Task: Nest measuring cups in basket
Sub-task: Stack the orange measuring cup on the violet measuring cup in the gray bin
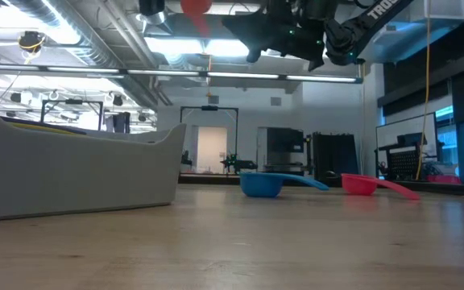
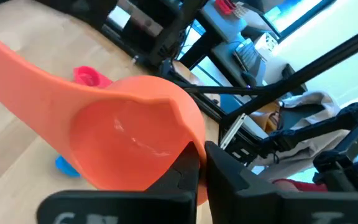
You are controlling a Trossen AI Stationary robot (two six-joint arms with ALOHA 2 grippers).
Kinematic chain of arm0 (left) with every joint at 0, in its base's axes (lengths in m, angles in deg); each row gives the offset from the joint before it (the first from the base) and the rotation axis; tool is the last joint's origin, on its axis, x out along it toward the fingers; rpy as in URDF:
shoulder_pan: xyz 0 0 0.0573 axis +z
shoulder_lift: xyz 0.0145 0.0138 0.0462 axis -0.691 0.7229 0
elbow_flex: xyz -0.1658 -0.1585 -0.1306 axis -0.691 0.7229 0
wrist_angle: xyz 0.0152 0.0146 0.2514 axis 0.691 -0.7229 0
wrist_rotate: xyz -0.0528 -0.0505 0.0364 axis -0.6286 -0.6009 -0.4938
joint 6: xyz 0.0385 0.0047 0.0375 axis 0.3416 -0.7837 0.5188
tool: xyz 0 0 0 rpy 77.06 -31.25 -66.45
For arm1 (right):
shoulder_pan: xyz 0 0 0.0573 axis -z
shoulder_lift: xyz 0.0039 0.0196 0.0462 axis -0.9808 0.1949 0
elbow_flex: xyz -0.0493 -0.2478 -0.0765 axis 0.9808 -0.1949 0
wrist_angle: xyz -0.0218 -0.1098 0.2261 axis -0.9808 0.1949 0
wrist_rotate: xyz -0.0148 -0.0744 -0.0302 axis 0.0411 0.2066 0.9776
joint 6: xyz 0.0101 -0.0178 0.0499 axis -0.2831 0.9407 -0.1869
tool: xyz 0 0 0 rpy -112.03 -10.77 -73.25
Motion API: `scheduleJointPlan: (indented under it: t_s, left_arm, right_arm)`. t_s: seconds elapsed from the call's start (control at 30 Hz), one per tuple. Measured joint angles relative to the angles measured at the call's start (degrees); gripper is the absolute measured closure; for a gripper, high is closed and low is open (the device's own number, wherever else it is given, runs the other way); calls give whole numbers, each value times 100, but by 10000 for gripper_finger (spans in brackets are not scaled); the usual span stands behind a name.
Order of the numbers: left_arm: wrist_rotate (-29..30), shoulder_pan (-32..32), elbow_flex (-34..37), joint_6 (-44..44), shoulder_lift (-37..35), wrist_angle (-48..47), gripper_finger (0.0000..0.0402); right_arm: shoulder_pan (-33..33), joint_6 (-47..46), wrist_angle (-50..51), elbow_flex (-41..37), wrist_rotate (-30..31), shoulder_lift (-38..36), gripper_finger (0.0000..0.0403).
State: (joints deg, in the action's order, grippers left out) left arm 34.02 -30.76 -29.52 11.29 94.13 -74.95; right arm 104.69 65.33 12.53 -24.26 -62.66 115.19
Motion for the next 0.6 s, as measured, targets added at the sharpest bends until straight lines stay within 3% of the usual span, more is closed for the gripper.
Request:
scheduleJointPlan:
  t_s: [0.23, 0.33, 0.47, 0.6]
  left_arm:
    - [99, 2, 0, 7, 4, 9, 397]
    - [101, -9, 0, -202, 4, -69, 398]
    - [85, -186, 0, -1322, 4, -596, 398]
    - [178, -690, 0, -2383, 4, -1556, 398]
  right_arm:
    - [59, -70, 88, 2, -798, -4, 300]
    - [241, -387, 227, 2, -1443, -33, 269]
    - [663, -1011, 193, 2, -2730, -228, 250]
    - [1181, -1754, 192, 2, -3617, -382, 248]
